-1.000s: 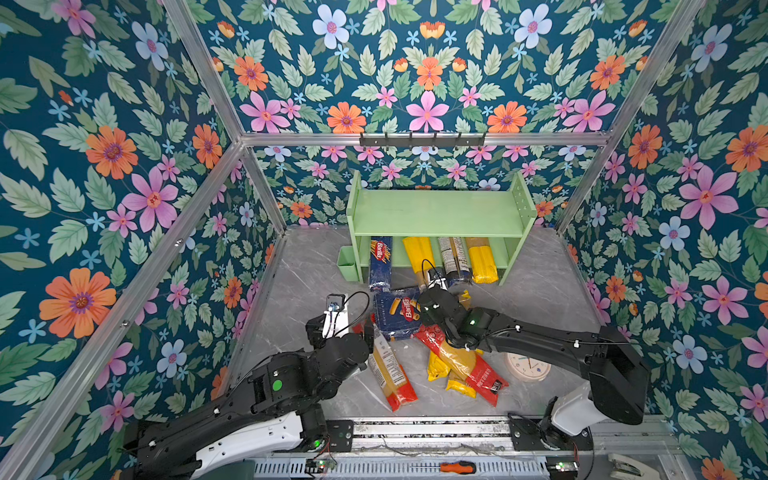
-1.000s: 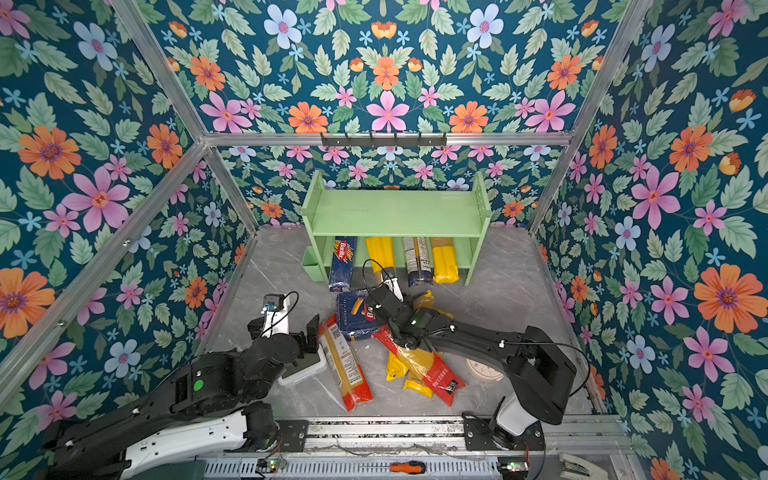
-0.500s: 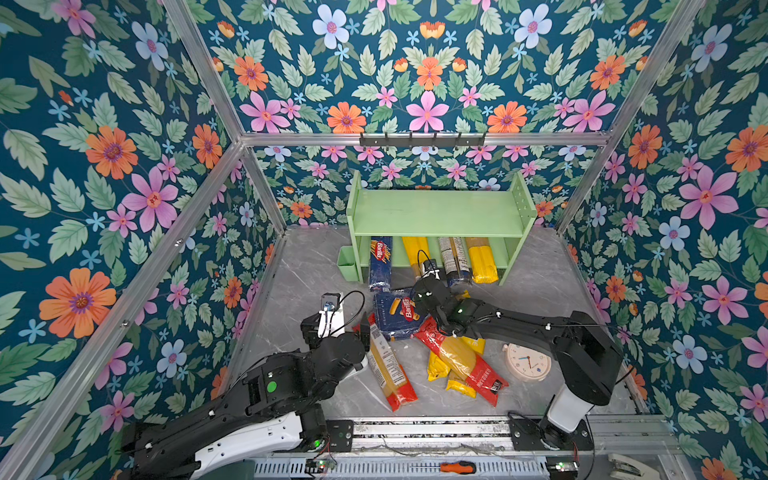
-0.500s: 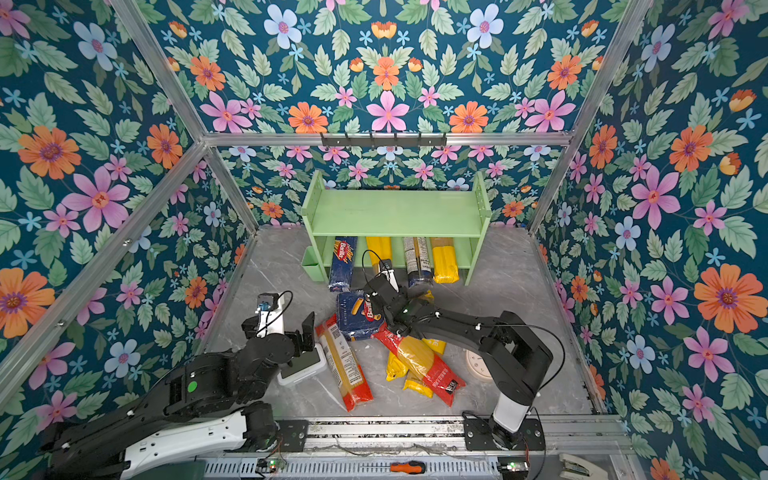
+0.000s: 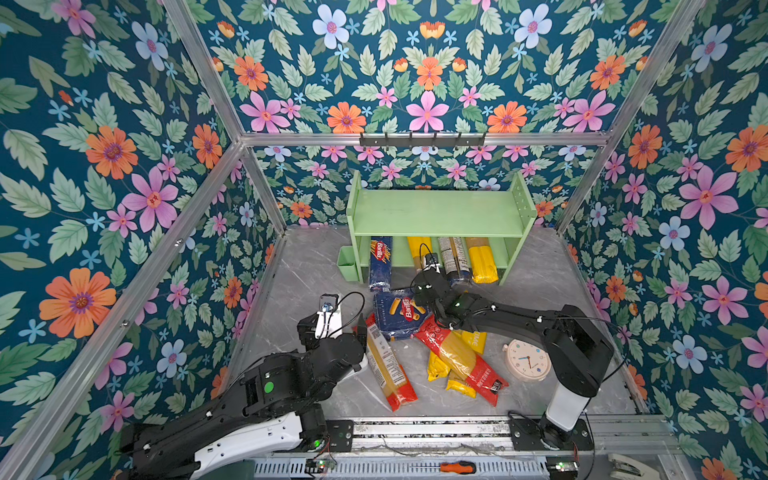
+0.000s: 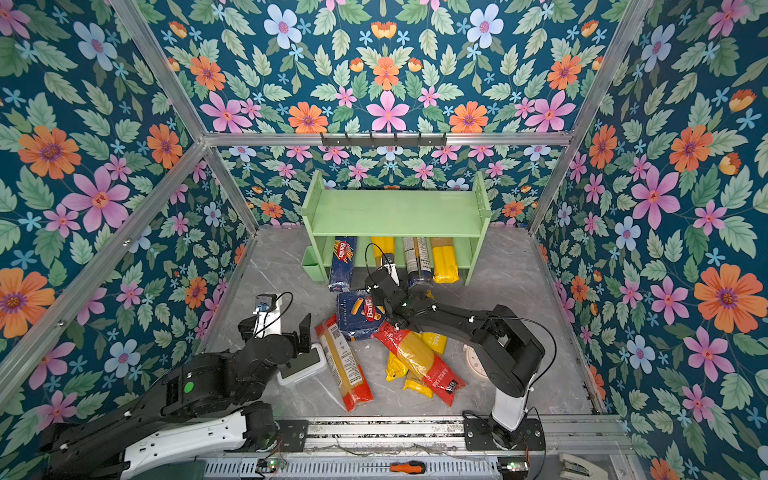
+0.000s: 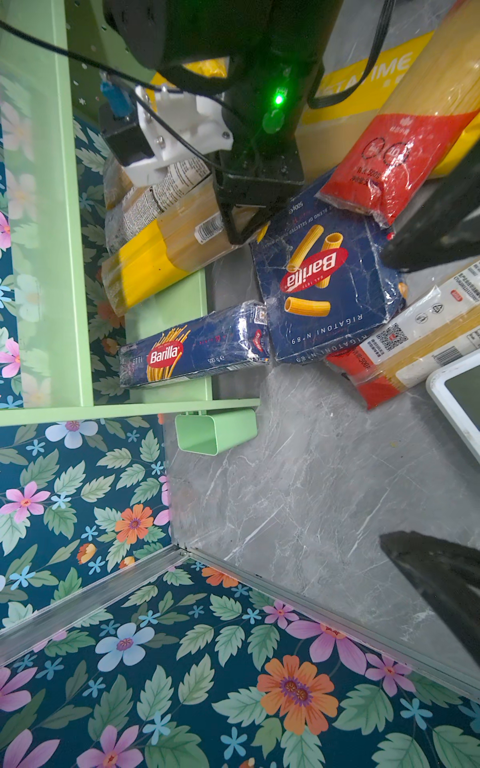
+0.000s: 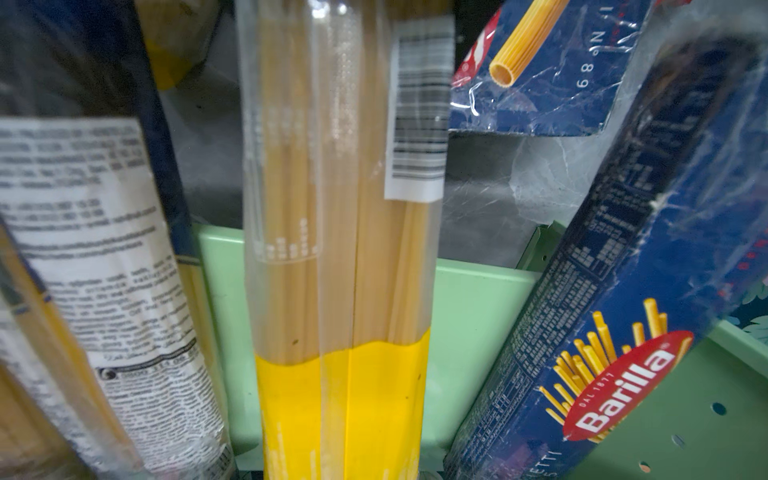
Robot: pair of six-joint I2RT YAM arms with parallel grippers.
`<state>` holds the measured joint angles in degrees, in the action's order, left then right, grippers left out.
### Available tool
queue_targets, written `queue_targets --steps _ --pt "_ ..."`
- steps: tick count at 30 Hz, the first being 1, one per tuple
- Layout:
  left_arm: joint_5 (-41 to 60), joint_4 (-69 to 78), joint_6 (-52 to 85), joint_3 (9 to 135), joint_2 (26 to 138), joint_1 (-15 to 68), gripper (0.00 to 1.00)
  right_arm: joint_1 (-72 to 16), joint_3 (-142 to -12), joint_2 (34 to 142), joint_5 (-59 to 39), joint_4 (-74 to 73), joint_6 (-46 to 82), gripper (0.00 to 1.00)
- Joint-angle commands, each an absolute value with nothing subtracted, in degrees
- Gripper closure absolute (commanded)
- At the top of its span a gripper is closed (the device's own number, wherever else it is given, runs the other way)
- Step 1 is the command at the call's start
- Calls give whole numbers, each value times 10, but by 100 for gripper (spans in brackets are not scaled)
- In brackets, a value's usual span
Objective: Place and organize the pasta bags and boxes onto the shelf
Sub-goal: 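Lower the yellow-topped bag onto the lower tier beside the white-labelled bag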
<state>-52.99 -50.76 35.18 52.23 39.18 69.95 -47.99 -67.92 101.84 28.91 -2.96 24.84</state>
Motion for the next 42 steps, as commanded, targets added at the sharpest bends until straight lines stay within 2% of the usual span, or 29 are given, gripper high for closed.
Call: queue_targets --steps 1,9,13,16,19,22,32,42 --pt "-541 -512 352 527 393 699 0 -476 -687 1018 310 -105 244 72" --pt "-538 -514 355 528 399 699 0 -463 -687 1023 304 -113 250 69" --pt "-537 -518 358 531 401 699 0 -461 -691 1026 304 -112 254 64" --pt "-537 -519 359 530 401 699 0 -460 -699 1030 305 -104 254 53" --pt "-535 -519 361 527 401 699 0 -459 -707 1034 299 -96 255 33" --pt "-530 -526 365 529 403 699 0 -458 -712 1034 292 -95 256 23" --pt "-533 -532 369 517 388 699 0 -458 -713 1026 275 -63 263 18" --pt "-530 -521 363 514 388 699 0 -458 -680 992 267 -49 272 9"
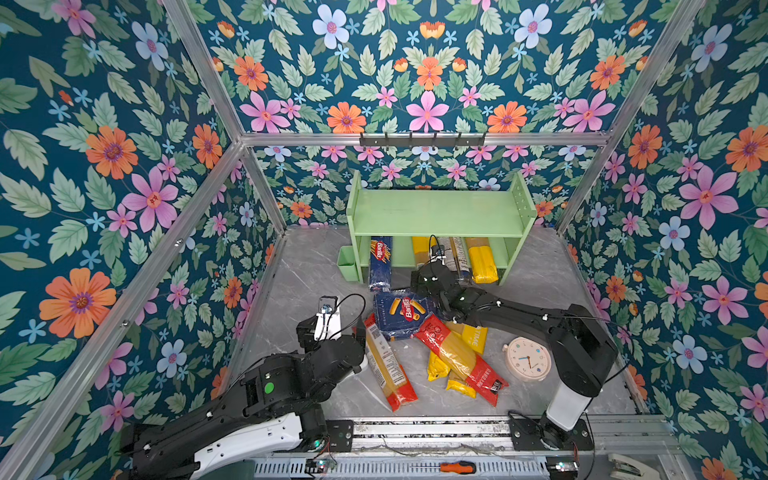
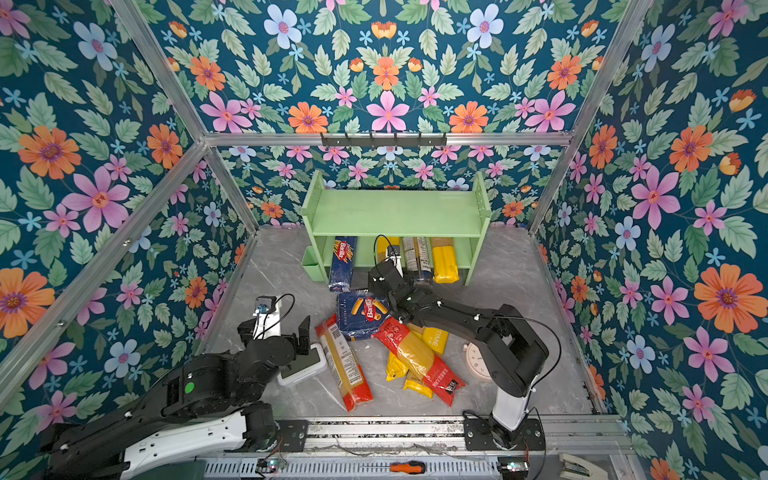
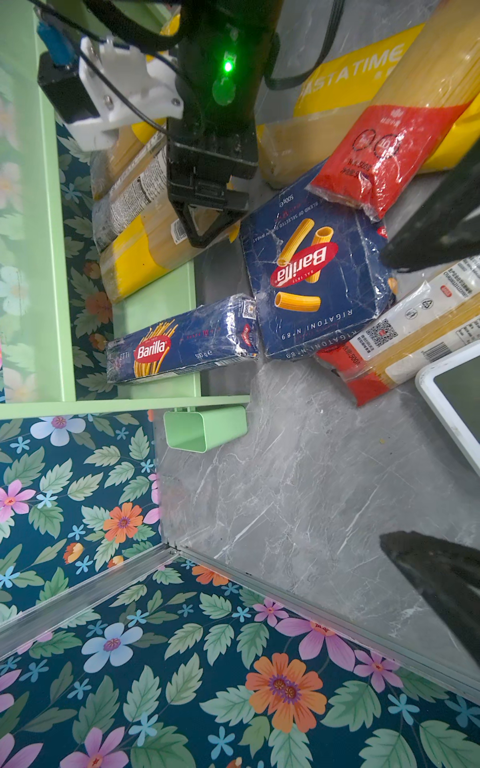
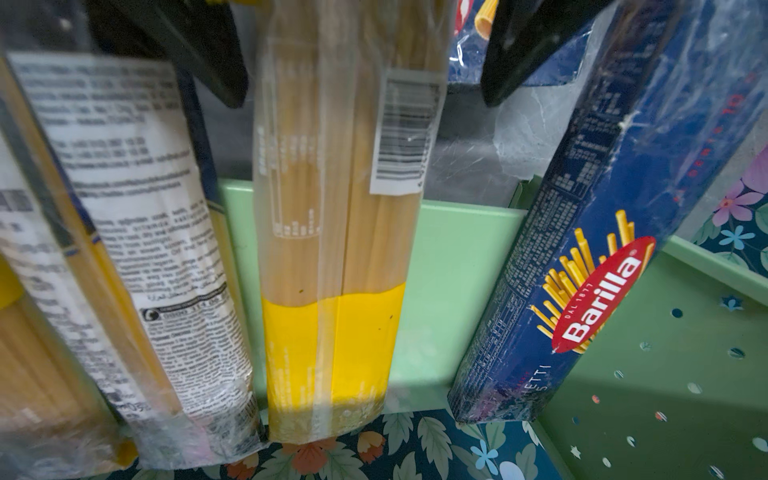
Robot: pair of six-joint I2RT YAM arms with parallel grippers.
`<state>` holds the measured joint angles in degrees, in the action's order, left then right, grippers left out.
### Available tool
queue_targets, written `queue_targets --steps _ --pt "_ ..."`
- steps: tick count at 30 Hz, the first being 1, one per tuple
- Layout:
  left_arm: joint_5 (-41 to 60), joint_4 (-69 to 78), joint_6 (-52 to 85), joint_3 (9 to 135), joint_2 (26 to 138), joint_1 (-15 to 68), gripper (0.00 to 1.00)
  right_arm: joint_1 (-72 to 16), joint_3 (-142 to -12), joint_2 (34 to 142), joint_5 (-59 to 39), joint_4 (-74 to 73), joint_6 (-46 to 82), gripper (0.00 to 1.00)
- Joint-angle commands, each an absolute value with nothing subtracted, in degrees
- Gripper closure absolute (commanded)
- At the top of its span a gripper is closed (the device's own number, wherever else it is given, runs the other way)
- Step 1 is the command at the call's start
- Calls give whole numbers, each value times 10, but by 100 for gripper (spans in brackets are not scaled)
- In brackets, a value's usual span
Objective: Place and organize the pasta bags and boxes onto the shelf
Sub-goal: 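Lower the yellow-topped bag onto the lower tier beside the white-labelled bag, then open the right gripper and release the yellow-topped bag, then move the right gripper to the red-banded spaghetti bag nearest the robot and grasp it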
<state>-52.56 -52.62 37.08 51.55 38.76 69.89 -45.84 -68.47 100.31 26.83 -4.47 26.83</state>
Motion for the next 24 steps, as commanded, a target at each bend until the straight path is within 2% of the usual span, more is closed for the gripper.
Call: queue_targets --steps 1,9,24 --pt "-532 -518 361 514 389 699 0 -458 -677 987 261 -45 272 8" --pt "-526 -489 345 504 392 699 0 -460 -652 955 231 -19 278 3" --pt "-489 -376 321 463 432 698 0 -523 -513 744 238 83 296 1"
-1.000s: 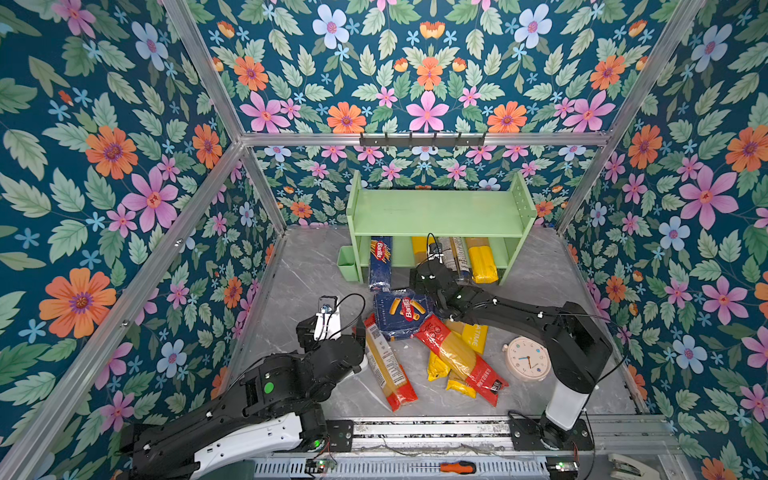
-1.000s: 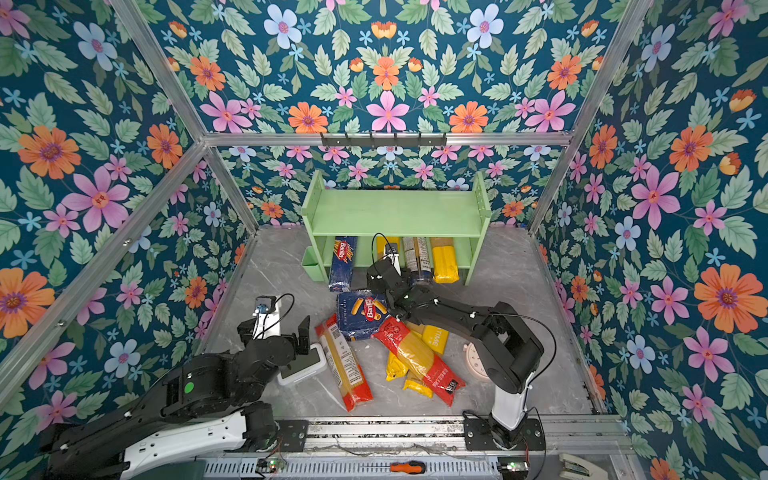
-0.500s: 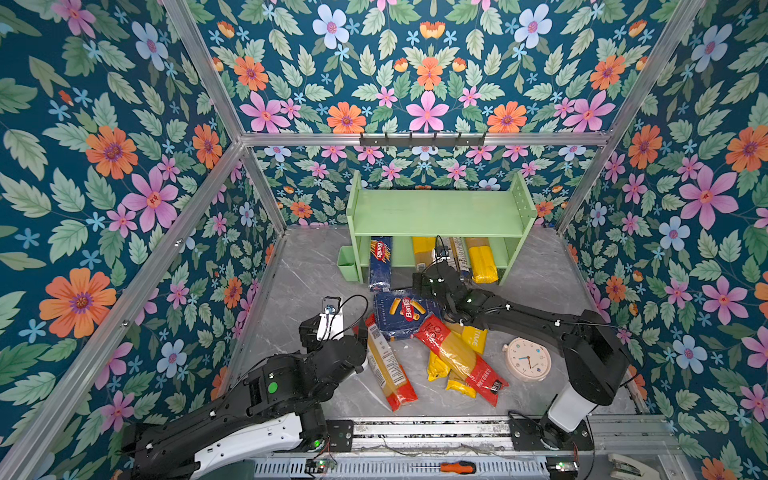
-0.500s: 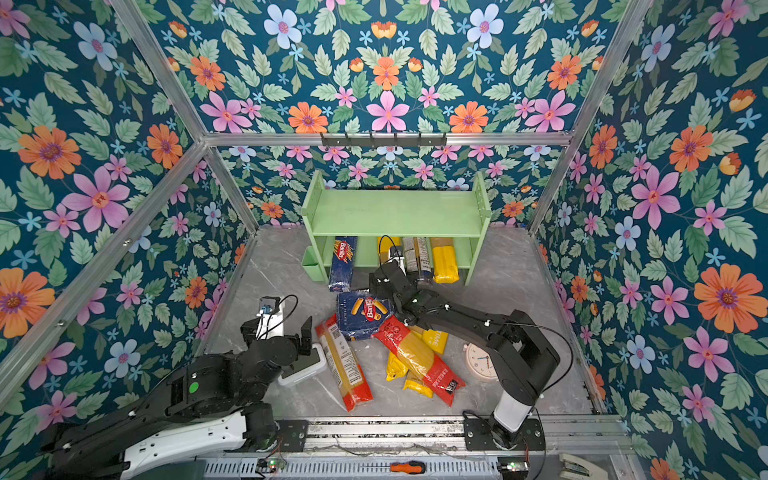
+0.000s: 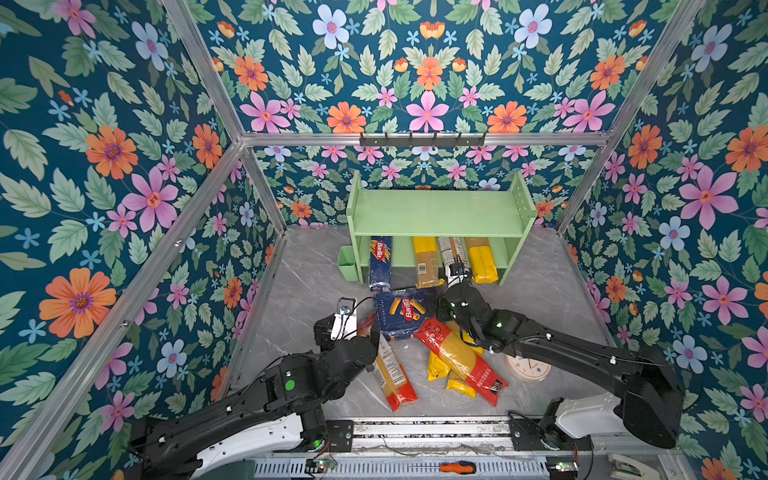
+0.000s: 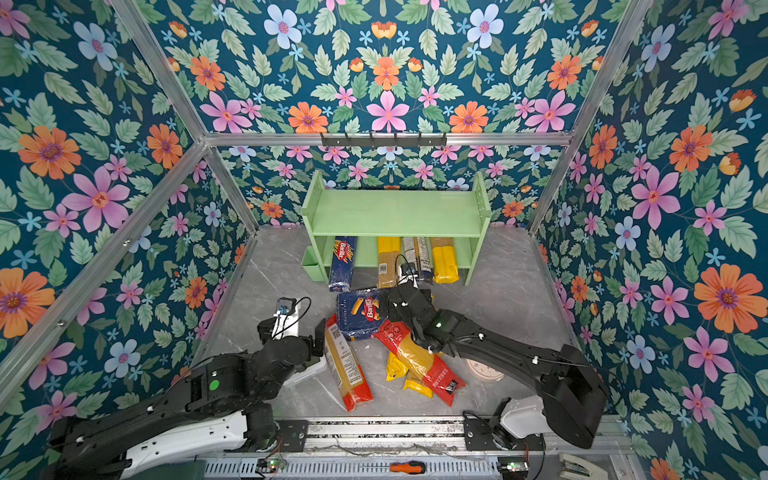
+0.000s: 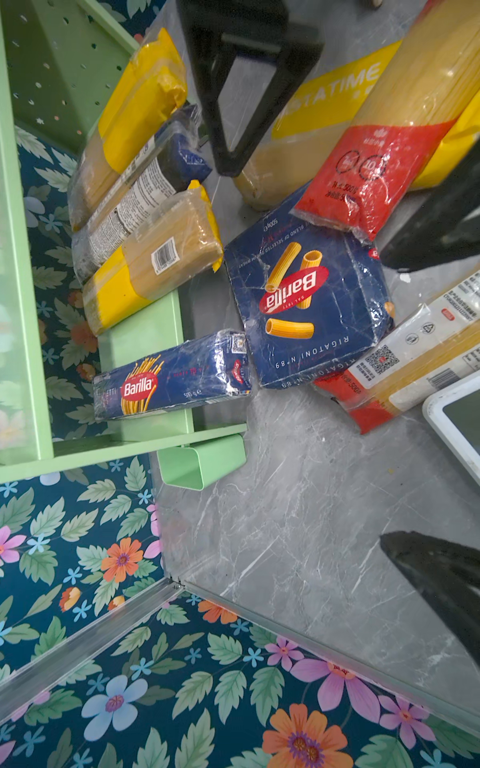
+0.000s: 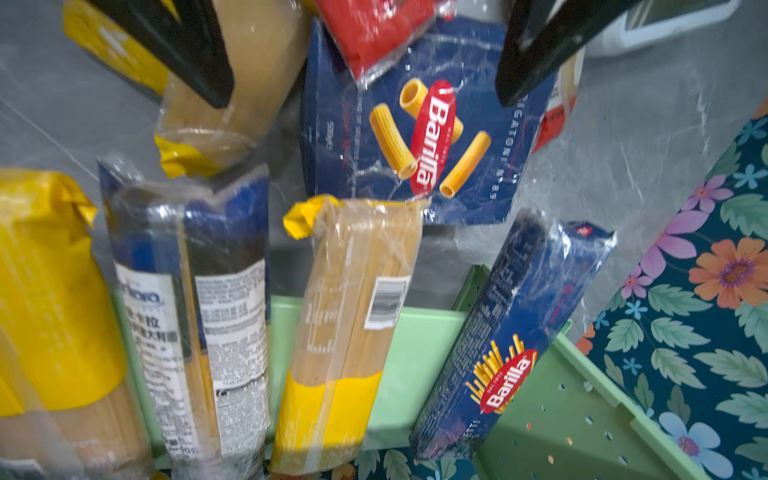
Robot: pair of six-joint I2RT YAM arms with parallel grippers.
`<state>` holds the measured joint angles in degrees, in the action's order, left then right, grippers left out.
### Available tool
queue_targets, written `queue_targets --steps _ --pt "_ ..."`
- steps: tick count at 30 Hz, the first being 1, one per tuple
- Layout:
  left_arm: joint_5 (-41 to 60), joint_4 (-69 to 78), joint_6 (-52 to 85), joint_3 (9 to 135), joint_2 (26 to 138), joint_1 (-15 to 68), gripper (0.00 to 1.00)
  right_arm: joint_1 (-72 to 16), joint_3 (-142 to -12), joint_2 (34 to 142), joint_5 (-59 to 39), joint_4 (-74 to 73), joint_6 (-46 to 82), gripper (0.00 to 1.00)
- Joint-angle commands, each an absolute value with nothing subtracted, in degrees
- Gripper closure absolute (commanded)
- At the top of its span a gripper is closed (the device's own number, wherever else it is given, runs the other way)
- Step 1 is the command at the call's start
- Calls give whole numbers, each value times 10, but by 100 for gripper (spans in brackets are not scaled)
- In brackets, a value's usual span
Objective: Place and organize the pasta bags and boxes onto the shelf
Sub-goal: 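Move the right gripper to the red-banded spaghetti bag nearest the robot and grasp it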
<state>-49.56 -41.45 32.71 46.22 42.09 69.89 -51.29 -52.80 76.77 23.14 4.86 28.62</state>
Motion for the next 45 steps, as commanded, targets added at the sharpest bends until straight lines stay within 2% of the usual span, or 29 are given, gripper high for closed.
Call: queue_targets --steps 1,9,18,24,30,39,45 --pt "-487 -373 323 464 440 698 0 -534 -504 730 242 90 298 1" --pt "-460 -338 340 461 485 698 0 -621 -414 625 253 105 327 1" --pt "-455 -362 376 464 447 698 0 -766 -363 608 365 98 367 1" --pt "-467 -418 413 467 415 698 0 -839 -378 670 403 82 379 1" --pt "-484 -475 443 480 384 698 0 -887 -386 774 389 -46 360 1" --pt "-494 -511 444 489 336 698 0 -907 -474 960 375 -104 345 1" --pt "-499 -526 454 486 318 698 0 -908 -485 1018 377 -147 340 1"
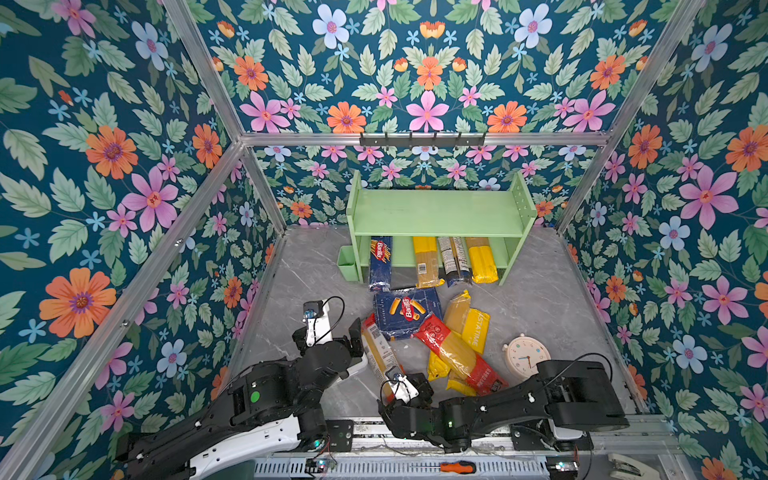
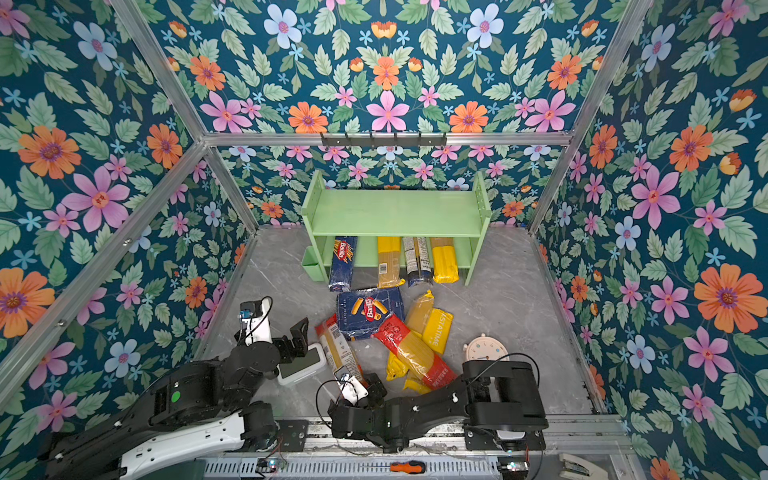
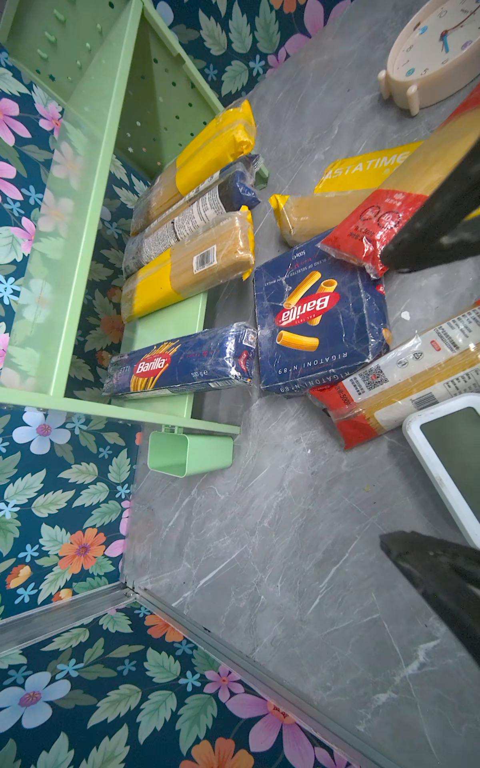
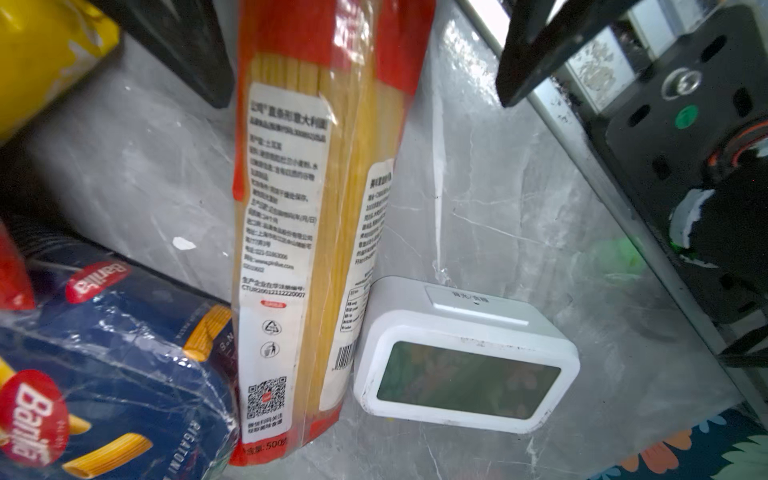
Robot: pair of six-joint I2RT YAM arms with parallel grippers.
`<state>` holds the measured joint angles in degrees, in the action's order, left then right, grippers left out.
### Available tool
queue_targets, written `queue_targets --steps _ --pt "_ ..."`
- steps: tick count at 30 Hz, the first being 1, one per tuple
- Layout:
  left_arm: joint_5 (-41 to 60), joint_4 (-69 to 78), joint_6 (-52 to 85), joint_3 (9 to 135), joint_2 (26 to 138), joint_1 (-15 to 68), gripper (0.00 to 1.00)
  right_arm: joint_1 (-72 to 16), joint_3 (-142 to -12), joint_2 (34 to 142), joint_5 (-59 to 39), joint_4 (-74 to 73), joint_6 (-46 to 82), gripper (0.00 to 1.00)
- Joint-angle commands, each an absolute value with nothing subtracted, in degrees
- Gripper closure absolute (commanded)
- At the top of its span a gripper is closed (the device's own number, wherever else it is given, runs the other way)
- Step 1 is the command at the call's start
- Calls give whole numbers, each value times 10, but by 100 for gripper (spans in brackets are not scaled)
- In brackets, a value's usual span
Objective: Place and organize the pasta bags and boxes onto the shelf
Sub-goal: 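Move the right gripper to the red-banded spaghetti bag nearest the robot and grasp it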
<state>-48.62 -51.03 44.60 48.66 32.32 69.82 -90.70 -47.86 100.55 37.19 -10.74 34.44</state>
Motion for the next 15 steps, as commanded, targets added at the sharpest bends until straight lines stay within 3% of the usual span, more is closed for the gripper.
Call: queue_targets --steps 1,15 --pt "-499 -526 455 485 314 698 0 -908 -490 1028 381 -149 335 1" --pt "-501 -529 456 490 312 698 0 -905 -479 1081 430 -182 343 1"
